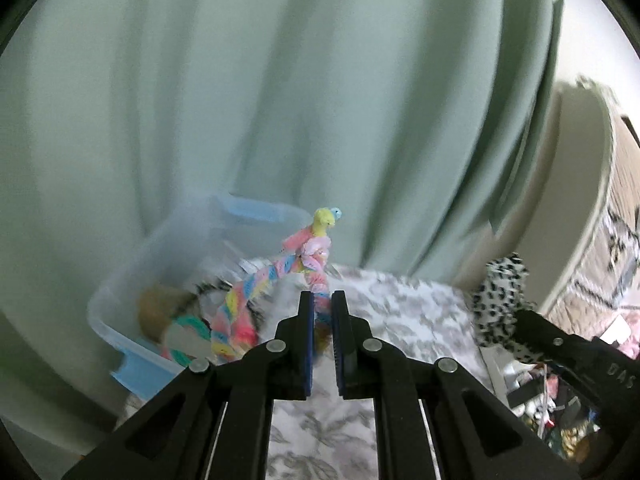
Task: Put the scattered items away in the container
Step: 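Lift and carry the rope and scrunchie in both grippers over the clear box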
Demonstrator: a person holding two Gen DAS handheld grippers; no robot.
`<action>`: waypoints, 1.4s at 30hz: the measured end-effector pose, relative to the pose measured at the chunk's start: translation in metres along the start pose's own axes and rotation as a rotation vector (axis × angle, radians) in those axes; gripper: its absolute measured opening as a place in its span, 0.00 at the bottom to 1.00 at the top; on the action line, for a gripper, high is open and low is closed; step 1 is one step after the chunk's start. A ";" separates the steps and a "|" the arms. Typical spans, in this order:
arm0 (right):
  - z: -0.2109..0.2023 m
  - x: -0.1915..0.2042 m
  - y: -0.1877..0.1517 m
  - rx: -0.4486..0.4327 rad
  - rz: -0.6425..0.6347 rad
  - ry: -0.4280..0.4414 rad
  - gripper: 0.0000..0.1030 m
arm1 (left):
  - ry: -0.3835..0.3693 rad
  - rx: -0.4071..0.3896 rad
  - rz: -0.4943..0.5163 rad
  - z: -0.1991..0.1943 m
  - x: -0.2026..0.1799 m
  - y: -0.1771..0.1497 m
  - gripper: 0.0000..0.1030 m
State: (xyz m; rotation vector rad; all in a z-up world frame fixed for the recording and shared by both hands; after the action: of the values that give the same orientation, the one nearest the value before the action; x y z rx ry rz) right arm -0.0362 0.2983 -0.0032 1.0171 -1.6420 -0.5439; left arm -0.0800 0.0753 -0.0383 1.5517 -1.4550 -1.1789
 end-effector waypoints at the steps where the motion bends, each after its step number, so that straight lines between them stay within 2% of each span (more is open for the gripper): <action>1: 0.000 0.006 0.002 -0.007 -0.007 0.004 0.31 | 0.011 -0.014 -0.009 -0.002 0.008 0.005 0.08; 7: 0.004 0.044 -0.001 -0.002 -0.064 0.043 0.31 | 0.067 -0.048 -0.077 -0.002 0.049 0.020 0.08; 22: 0.058 0.101 -0.055 0.147 -0.205 0.073 0.31 | 0.133 -0.050 -0.248 0.009 0.125 0.017 0.08; 31: 0.087 0.121 -0.084 0.223 -0.266 0.095 0.31 | 0.142 -0.045 -0.312 0.027 0.148 0.004 0.08; 42: 0.126 0.138 -0.108 0.294 -0.320 0.116 0.31 | 0.088 -0.071 -0.286 0.032 0.149 0.005 0.08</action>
State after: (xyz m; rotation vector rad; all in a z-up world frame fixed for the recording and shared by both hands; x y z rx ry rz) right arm -0.1248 0.1079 -0.0514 1.5172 -1.4915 -0.4492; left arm -0.1178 -0.0690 -0.0678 1.7802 -1.1487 -1.2916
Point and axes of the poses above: each gripper's, at about its wrist camera, not at the fingertips, and z roughly the way its jaws point, x to its left, y to its top, the point moved 10 cm from there along z, roughly the way its jaws point, and after that the axes turned 13 degrees about -x, right-handed, at the moved point
